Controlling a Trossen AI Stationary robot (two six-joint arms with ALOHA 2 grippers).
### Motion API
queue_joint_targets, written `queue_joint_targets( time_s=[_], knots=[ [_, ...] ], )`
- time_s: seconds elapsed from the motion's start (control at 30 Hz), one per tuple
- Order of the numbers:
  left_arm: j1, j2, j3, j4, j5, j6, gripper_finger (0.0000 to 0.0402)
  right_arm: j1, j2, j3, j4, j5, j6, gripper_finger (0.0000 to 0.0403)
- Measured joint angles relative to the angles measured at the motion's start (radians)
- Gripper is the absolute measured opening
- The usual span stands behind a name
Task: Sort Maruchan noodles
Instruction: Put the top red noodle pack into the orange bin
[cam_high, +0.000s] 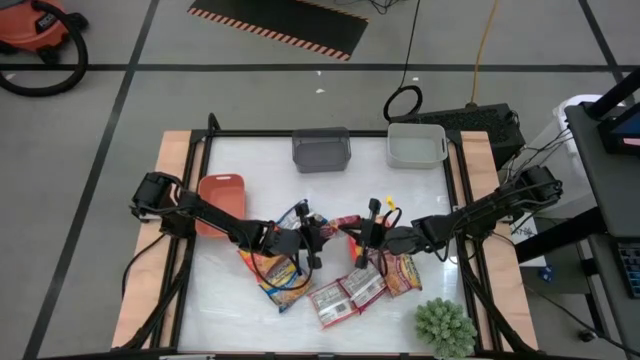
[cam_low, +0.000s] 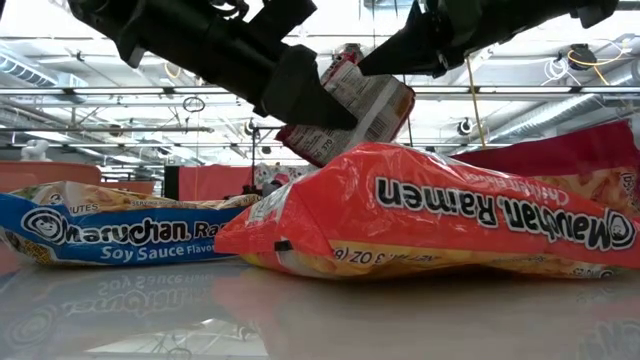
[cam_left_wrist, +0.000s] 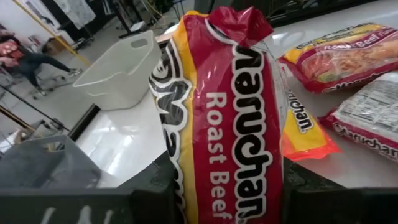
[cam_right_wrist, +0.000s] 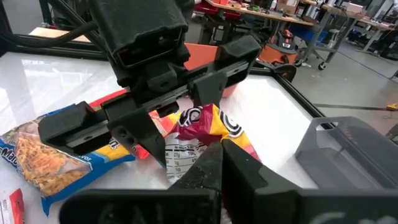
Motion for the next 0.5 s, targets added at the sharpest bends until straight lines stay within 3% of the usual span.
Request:
queue_joint_targets(
  time_s=[0.5],
  knots=[
    [0.023, 0.0, 0.0, 0.047, -0.058, 0.087, 0.0133, 0.0, 0.0, 0.0, -0.005, 0.001, -0.014, 0.0]
  ],
)
